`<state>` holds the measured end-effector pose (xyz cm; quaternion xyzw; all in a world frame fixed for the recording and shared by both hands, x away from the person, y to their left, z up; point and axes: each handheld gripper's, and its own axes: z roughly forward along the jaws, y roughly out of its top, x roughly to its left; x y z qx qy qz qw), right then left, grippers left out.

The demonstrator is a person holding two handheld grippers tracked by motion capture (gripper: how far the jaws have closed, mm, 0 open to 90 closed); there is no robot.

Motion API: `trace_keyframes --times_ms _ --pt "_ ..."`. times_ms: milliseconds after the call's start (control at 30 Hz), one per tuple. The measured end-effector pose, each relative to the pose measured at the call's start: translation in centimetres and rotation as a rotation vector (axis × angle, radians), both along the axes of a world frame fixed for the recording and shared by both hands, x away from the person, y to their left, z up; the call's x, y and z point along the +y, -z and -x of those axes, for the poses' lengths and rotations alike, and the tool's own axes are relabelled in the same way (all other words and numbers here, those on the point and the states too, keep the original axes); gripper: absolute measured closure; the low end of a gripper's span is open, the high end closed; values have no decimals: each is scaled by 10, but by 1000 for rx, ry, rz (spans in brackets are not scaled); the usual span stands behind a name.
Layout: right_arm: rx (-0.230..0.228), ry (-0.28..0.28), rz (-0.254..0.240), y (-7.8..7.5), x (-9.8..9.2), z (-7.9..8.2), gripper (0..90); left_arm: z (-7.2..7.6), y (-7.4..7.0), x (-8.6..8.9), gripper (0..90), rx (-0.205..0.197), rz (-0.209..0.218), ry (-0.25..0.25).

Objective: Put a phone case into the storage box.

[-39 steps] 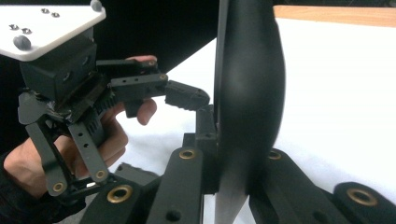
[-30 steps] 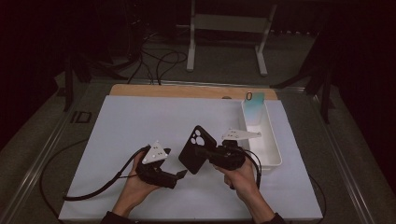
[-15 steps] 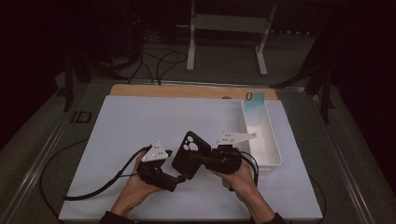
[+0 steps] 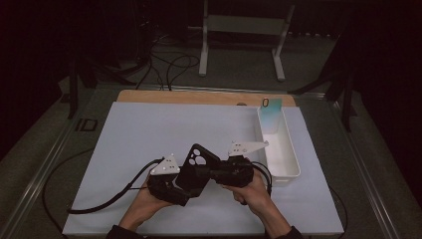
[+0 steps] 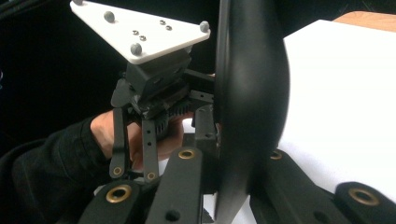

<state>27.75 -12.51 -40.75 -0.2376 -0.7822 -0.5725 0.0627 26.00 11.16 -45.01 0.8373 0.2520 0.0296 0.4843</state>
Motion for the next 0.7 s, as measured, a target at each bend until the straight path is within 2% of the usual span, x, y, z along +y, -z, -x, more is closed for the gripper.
trace_keyframes --times_ms 100,233,333,533,667,700 --pt "-11 -1 18 0 0 1 854 1 -1 1 254 -7 5 7" --pt "-8 -1 11 0 -4 0 854 1 -2 2 295 -4 25 8" --pt "-14 -1 15 0 -5 0 854 3 -2 3 330 -15 16 19" --pt "-19 6 20 1 -11 -3 848 4 1 4 463 -33 22 37" --pt "-37 9 44 1 -12 -2 803 4 1 4 569 -41 13 42" --pt "-48 13 54 1 -12 -2 770 5 2 4 569 -55 5 39"
